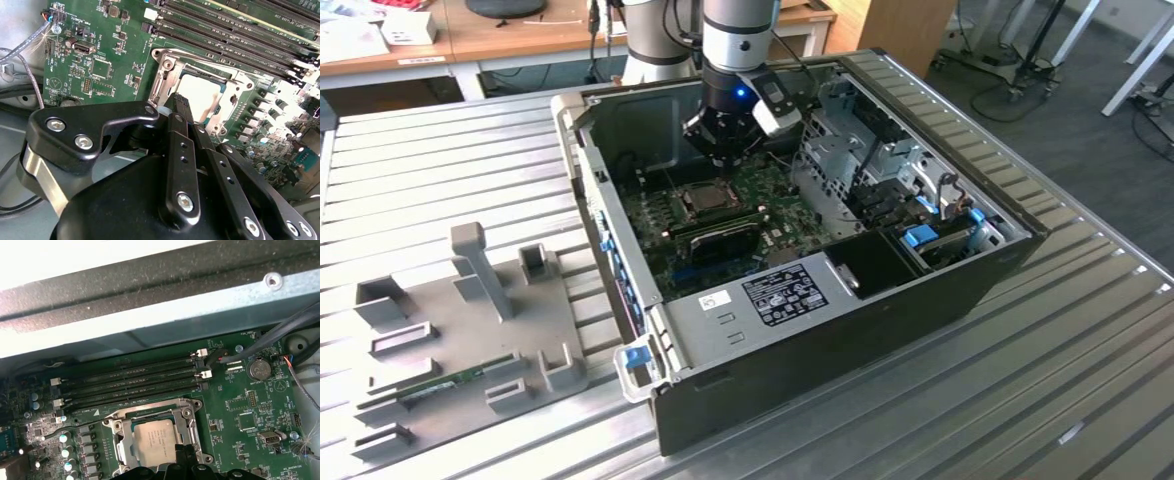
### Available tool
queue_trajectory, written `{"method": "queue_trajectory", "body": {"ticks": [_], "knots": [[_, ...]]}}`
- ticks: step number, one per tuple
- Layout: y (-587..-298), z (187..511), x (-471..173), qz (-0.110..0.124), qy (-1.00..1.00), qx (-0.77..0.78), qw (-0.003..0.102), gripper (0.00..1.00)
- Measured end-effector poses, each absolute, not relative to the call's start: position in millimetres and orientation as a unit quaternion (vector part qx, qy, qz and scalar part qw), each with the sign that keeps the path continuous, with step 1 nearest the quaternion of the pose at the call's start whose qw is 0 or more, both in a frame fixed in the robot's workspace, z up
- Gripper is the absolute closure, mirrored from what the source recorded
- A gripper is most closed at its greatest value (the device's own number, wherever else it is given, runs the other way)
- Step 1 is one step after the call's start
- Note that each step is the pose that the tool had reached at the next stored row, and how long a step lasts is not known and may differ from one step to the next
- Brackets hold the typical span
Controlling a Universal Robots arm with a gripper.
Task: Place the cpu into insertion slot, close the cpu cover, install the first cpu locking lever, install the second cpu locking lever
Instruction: 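Close the cpu cover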
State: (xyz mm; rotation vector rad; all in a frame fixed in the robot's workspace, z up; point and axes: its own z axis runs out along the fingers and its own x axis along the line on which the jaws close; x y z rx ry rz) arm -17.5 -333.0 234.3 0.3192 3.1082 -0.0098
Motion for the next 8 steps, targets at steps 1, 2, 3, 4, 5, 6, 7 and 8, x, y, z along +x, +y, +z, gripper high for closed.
{"method": "queue_trajectory", "body": {"ticks": [1, 2, 3, 4, 5, 6, 7, 8], "knots": [[-333.0, 234.3, -17.5, -0.003, 0.995, 0.102, 0.008, 0.9], [-333.0, 234.3, -17.7, -0.003, 0.995, 0.101, 0.008, 0.9], [-333.0, 234.3, -17.9, -0.003, 0.995, 0.101, 0.009, 0.9], [-333.0, 234.3, -18.5, -0.003, 0.995, 0.1, 0.009, 0.9], [-333.0, 234.2, -19.1, -0.004, 0.995, 0.099, 0.009, 0.9], [-333.0, 234.1, -19.7, -0.004, 0.995, 0.098, 0.009, 0.9], [-333.0, 234.0, -20.1, -0.004, 0.995, 0.095, 0.009, 0.9], [-333.0, 233.9, -20.3, -0.003, 0.996, 0.091, 0.009, 0.9]]}}
